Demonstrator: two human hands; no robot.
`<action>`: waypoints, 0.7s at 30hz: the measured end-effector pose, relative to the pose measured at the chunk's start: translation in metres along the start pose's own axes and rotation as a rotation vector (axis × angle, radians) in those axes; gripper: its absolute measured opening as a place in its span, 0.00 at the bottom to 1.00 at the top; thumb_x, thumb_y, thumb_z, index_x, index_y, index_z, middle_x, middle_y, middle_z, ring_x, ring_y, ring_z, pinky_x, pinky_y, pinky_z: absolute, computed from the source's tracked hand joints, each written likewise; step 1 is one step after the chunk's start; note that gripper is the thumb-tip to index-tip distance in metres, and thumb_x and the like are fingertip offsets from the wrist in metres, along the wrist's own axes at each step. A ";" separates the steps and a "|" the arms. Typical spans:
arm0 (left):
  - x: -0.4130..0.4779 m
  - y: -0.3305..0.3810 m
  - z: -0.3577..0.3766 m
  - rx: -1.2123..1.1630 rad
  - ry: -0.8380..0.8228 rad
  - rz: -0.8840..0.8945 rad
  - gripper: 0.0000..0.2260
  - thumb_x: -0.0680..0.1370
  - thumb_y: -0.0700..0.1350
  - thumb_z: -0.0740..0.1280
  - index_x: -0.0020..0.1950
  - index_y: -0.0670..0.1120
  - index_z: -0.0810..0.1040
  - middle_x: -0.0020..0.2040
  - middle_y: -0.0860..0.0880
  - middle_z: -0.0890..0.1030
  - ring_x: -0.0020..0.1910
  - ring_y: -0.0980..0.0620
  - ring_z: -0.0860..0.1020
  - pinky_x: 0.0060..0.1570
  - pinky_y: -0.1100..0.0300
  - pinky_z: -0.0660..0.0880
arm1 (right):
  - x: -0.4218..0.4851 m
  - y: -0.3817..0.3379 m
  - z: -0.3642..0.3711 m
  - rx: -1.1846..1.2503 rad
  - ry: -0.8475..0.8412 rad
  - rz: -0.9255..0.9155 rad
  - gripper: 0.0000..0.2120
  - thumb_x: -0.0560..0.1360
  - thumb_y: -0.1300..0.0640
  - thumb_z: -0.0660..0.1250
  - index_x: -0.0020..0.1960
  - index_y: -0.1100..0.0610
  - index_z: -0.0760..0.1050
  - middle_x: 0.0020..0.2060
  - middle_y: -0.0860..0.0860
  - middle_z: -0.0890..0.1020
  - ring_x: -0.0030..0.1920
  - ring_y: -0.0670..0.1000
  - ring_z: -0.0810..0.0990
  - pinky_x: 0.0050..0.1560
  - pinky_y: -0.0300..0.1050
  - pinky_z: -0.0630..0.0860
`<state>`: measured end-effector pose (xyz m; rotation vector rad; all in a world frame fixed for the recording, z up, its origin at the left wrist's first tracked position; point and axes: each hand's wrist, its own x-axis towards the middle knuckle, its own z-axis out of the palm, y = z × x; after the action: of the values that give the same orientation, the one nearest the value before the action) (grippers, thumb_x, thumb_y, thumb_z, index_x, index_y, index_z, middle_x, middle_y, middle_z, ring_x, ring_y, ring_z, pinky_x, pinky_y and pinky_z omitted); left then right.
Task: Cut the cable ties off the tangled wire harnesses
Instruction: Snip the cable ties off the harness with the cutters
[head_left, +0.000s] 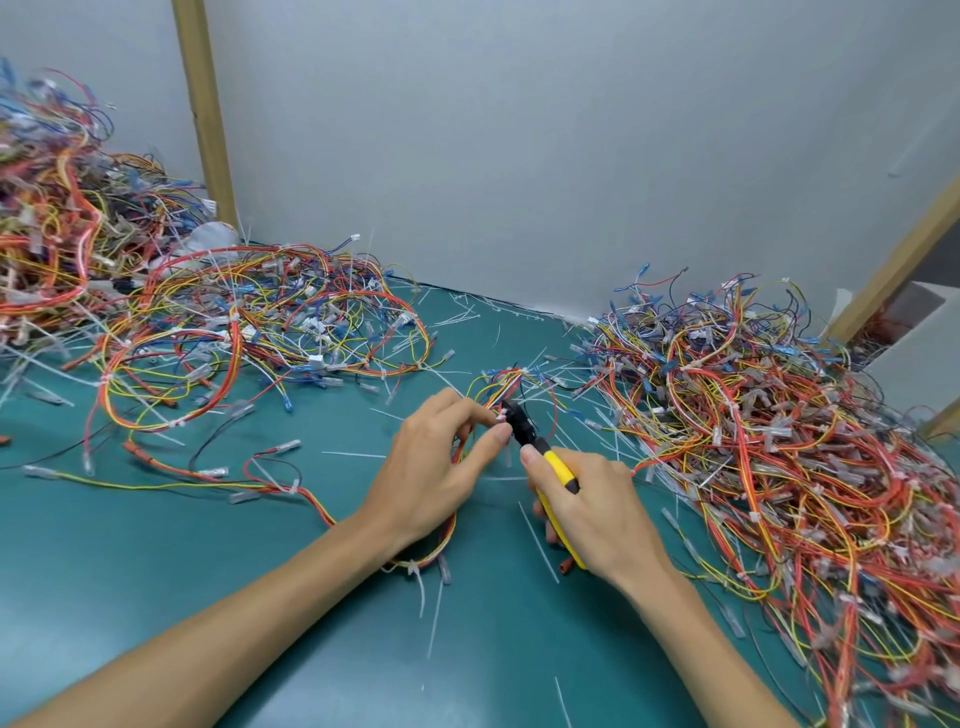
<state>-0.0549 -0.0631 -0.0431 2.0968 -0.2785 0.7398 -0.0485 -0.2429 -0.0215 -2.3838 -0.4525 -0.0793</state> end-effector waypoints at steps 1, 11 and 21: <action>-0.001 0.000 0.001 0.002 0.012 -0.012 0.05 0.78 0.49 0.69 0.47 0.48 0.80 0.37 0.51 0.71 0.38 0.54 0.72 0.41 0.61 0.69 | -0.001 -0.001 0.002 -0.064 0.016 -0.015 0.25 0.78 0.36 0.57 0.34 0.55 0.70 0.26 0.53 0.77 0.29 0.54 0.78 0.36 0.53 0.76; 0.000 -0.004 0.001 0.045 0.032 -0.088 0.04 0.78 0.42 0.69 0.43 0.46 0.82 0.32 0.56 0.69 0.35 0.60 0.71 0.37 0.70 0.64 | -0.003 0.002 0.010 -0.447 0.161 -0.121 0.20 0.76 0.32 0.51 0.40 0.48 0.65 0.31 0.45 0.72 0.38 0.55 0.76 0.34 0.48 0.67; -0.002 -0.002 -0.001 0.063 -0.046 0.006 0.02 0.79 0.39 0.67 0.46 0.43 0.77 0.36 0.58 0.67 0.38 0.60 0.69 0.41 0.63 0.64 | 0.003 0.010 0.009 -0.394 0.199 -0.200 0.15 0.76 0.36 0.61 0.49 0.47 0.71 0.36 0.44 0.72 0.41 0.52 0.74 0.40 0.47 0.67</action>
<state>-0.0556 -0.0616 -0.0452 2.1751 -0.2899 0.7130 -0.0427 -0.2434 -0.0339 -2.6683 -0.6242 -0.5362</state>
